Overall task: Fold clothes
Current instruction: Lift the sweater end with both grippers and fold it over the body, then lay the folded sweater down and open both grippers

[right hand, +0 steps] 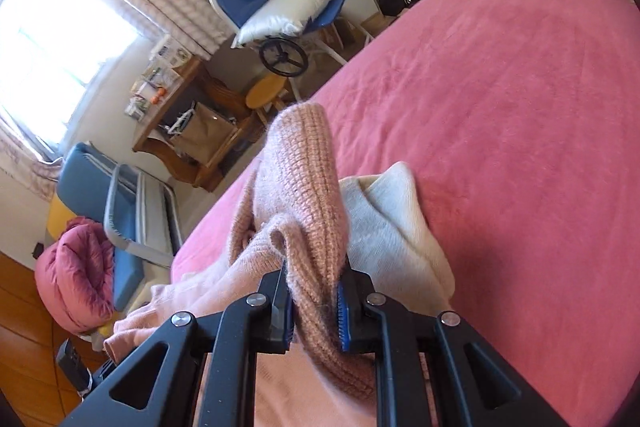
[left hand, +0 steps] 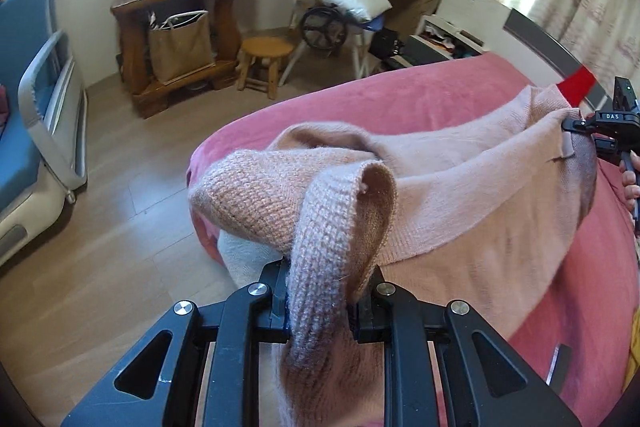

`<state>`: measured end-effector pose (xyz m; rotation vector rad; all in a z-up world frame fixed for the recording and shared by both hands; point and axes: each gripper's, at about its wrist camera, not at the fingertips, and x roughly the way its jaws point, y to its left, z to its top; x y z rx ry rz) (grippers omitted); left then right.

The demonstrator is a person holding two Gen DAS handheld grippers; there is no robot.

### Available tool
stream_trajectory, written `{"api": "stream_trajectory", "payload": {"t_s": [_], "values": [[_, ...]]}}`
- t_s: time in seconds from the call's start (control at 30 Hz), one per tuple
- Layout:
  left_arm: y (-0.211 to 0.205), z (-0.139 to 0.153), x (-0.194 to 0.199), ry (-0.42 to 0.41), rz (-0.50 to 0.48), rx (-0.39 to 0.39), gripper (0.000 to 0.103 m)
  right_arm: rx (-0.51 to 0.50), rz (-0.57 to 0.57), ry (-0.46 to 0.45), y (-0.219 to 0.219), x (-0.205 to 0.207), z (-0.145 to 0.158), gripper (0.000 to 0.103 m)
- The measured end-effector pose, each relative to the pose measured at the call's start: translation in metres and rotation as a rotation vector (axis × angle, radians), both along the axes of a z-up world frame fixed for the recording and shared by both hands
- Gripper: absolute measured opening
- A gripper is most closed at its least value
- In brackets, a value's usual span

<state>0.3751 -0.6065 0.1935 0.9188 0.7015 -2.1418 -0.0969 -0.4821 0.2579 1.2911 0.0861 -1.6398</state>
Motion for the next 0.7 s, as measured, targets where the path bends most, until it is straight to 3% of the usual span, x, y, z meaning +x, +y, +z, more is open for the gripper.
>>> {"api": "stream_trajectory", "payload": {"t_s": [0.17, 0.27, 0.37, 0.43, 0.53, 0.6, 0.7], "values": [[-0.016, -0.003, 0.000, 0.032, 0.011, 0.015, 0.022, 0.007, -0.006, -0.013, -0.009, -0.014, -0.017, 0.015], [-0.024, -0.015, -0.013, -0.011, 0.021, 0.032, 0.026, 0.034, -0.012, -0.021, -0.009, -0.018, -0.031, 0.019], [-0.032, -0.027, -0.020, -0.028, 0.047, 0.066, 0.038, 0.081, -0.019, -0.037, -0.008, -0.021, -0.047, 0.027], [-0.033, -0.032, -0.019, -0.044, 0.074, 0.076, 0.060, 0.102, -0.018, -0.052, -0.008, -0.023, -0.057, 0.028], [-0.036, -0.036, -0.014, -0.036, 0.100, 0.107, 0.071, 0.114, 0.002, -0.052, -0.010, -0.025, -0.060, 0.032], [-0.039, -0.039, -0.007, -0.028, 0.119, 0.144, 0.078, 0.102, 0.027, -0.040, -0.010, -0.024, -0.054, 0.039], [-0.043, -0.041, 0.008, 0.008, 0.166, 0.215, 0.078, 0.094, 0.032, 0.018, -0.005, -0.024, -0.040, 0.060]]}}
